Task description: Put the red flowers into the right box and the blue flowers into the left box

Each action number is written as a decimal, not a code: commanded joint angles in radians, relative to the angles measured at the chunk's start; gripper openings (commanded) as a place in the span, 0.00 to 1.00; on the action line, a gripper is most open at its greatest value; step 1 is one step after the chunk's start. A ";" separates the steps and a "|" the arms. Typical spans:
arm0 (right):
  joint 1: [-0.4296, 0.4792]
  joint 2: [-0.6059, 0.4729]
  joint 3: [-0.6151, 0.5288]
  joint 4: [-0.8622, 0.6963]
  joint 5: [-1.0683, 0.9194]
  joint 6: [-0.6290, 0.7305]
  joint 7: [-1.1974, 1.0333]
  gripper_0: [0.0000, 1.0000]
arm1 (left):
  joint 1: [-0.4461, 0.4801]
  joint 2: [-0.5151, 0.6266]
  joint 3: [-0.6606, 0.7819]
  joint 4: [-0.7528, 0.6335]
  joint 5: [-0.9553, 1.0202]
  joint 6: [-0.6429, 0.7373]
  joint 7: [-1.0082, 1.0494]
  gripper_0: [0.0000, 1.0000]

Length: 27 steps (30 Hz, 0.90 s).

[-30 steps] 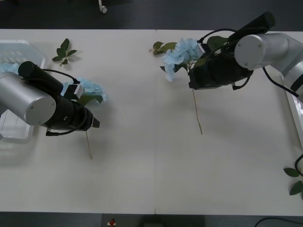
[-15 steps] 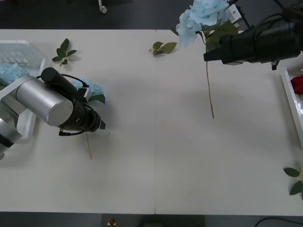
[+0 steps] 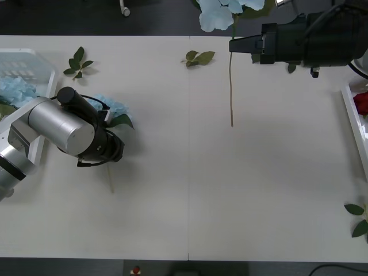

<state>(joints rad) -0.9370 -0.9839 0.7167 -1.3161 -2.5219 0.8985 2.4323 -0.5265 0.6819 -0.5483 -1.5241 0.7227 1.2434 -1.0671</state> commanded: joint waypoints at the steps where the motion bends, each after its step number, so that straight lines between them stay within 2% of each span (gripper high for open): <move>1: -0.025 0.031 -0.017 -0.015 -0.054 0.000 0.091 0.00 | -0.032 0.007 0.008 -0.034 -0.020 -0.006 -0.019 0.00; 9: -0.025 0.119 -0.017 0.020 -0.095 0.007 0.229 0.00 | -0.030 0.039 0.014 -0.122 -0.029 0.007 -0.028 0.00; 15: -0.025 0.182 -0.019 0.054 -0.130 0.004 0.273 0.00 | -0.013 0.082 0.099 -0.275 -0.028 0.113 -0.057 0.00; 20: -0.026 0.194 -0.023 0.052 -0.140 0.002 0.273 0.00 | 0.014 0.081 0.288 -0.380 0.029 0.249 -0.174 0.00; 27: -0.026 0.208 -0.023 0.051 -0.150 0.004 0.273 0.00 | 0.016 0.082 0.548 -0.424 0.164 0.413 -0.270 0.00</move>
<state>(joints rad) -0.9370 -0.7829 0.7167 -1.2498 -2.6677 0.8998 2.6750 -0.5007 0.7439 -0.0555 -1.9176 0.8595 1.6192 -1.2929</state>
